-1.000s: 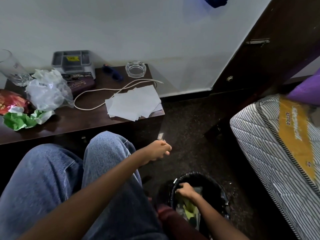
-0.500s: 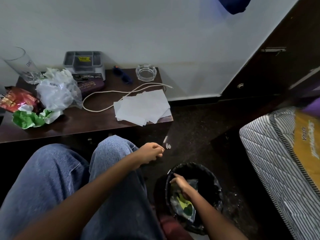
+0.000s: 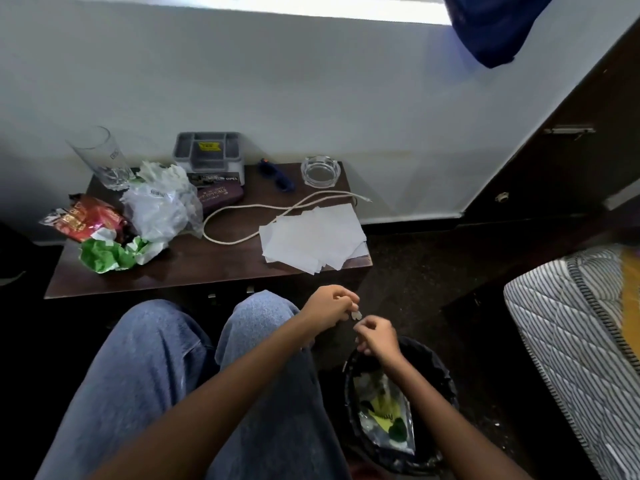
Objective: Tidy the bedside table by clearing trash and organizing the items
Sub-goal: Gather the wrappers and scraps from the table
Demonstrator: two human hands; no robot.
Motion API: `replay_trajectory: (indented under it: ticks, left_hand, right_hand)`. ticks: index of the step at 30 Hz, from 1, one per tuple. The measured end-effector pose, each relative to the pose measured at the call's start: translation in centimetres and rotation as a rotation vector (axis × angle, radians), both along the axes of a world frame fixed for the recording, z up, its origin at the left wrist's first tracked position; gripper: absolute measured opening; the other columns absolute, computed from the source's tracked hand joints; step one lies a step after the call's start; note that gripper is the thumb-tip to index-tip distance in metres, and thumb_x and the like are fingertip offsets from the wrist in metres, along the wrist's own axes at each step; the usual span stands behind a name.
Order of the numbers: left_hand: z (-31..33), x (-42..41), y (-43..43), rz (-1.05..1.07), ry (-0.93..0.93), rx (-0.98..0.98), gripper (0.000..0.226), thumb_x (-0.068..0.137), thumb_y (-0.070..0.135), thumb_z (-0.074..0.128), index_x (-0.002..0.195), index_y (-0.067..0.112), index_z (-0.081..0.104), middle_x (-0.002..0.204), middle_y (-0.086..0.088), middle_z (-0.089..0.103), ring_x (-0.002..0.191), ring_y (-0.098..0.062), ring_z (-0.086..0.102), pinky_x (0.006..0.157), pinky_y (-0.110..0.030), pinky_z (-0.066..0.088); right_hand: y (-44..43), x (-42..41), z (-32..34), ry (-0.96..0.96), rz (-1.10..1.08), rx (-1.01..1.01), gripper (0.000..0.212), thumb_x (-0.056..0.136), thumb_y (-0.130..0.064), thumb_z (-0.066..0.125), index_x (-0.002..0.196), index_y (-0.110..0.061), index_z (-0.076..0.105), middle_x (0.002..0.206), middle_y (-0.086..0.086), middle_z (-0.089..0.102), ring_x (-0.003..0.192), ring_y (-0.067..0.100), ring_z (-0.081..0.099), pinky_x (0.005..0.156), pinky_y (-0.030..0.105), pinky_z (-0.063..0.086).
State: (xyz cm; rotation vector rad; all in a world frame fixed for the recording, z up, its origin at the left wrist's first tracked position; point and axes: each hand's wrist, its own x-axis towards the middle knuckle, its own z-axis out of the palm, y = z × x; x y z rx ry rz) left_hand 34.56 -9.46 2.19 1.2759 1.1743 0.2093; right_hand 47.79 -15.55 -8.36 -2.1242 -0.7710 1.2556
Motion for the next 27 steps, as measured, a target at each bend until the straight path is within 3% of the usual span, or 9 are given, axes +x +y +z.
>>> replay_trajectory:
  ticks: [5,9,11,15,19,22,25,27]
  left_hand:
    - [2.0,-2.8,3.5,0.137,-0.108,0.037,0.022,0.092,0.009,0.043,0.104,0.013,0.062,0.107,-0.008,0.068,0.088,-0.014,0.062,0.065,-0.018,0.045]
    - [3.2,-7.4,6.7,0.307,-0.174,0.082,0.024,0.091,0.003,0.039,0.098,0.012,0.060,0.089,-0.003,0.065,0.072,-0.013,0.059,0.062,-0.017,0.047]
    - [3.5,-10.3,7.9,0.385,-0.197,0.114,0.023,0.090,0.001,0.040,0.095,0.010,0.061,0.081,-0.001,0.065,0.067,-0.011,0.057,0.055,-0.011,0.046]
    - [3.2,-16.4,9.7,0.527,-0.224,0.152,0.026,0.089,-0.003,0.043,0.083,0.013,0.062,0.079,-0.003,0.066,0.068,-0.012,0.060,0.060,-0.014,0.048]
    - [2.5,-22.2,10.9,0.666,-0.235,0.148,0.021,0.090,-0.001,0.044,0.092,0.008,0.063,0.080,-0.003,0.067,0.066,-0.012,0.061,0.058,-0.015,0.047]
    - [2.1,-26.1,11.6,0.751,-0.187,0.185,0.023,0.092,0.003,0.043,0.085,0.015,0.062,0.084,-0.003,0.069,0.067,-0.010,0.061,0.058,-0.019,0.044]
    - [1.4,-29.8,12.2,0.899,-0.137,0.263,0.024,0.091,-0.002,0.040,0.093,0.007,0.062,0.091,-0.011,0.067,0.067,-0.011,0.060,0.056,-0.015,0.047]
    - [0.7,-32.1,12.5,1.003,-0.087,0.303,0.022,0.090,-0.004,0.041,0.093,0.005,0.061,0.092,-0.011,0.067,0.069,-0.013,0.060,0.062,-0.020,0.049]
  right_hand:
    - [4.7,-2.8,7.0,0.065,0.051,0.247,0.020,0.083,0.003,0.050,0.073,-0.009,0.062,0.055,0.003,0.059,0.044,0.013,0.052,0.042,0.019,0.038]
    - [9.1,-6.7,11.6,0.118,0.132,0.349,0.020,0.081,0.007,0.048,0.076,-0.006,0.062,0.057,0.003,0.061,0.044,0.011,0.054,0.044,0.017,0.042]
    - [11.1,-9.1,13.1,0.145,0.200,0.363,0.020,0.081,0.008,0.048,0.077,-0.005,0.062,0.058,0.004,0.062,0.044,0.012,0.054,0.045,0.018,0.042]
    - [14.3,-14.8,14.3,0.170,0.367,0.371,0.025,0.082,0.010,0.044,0.075,-0.008,0.060,0.061,0.007,0.060,0.040,0.006,0.053,0.044,0.017,0.041]
    - [16.6,-20.7,14.3,0.179,0.480,0.379,0.027,0.083,0.010,0.044,0.074,-0.009,0.059,0.063,0.009,0.060,0.039,0.005,0.053,0.040,0.015,0.040]
    - [17.8,-24.6,14.3,0.212,0.532,0.369,0.026,0.084,0.011,0.043,0.075,-0.008,0.059,0.062,0.007,0.061,0.037,0.004,0.053,0.039,0.016,0.040]
    - [18.6,-27.7,14.0,0.225,0.583,0.345,0.025,0.085,0.010,0.042,0.077,-0.007,0.059,0.062,0.006,0.061,0.037,0.003,0.053,0.040,0.016,0.040]
    - [19.0,-29.1,13.6,0.221,0.618,0.327,0.025,0.086,0.010,0.041,0.079,-0.007,0.058,0.063,0.005,0.060,0.037,0.002,0.053,0.040,0.016,0.041]
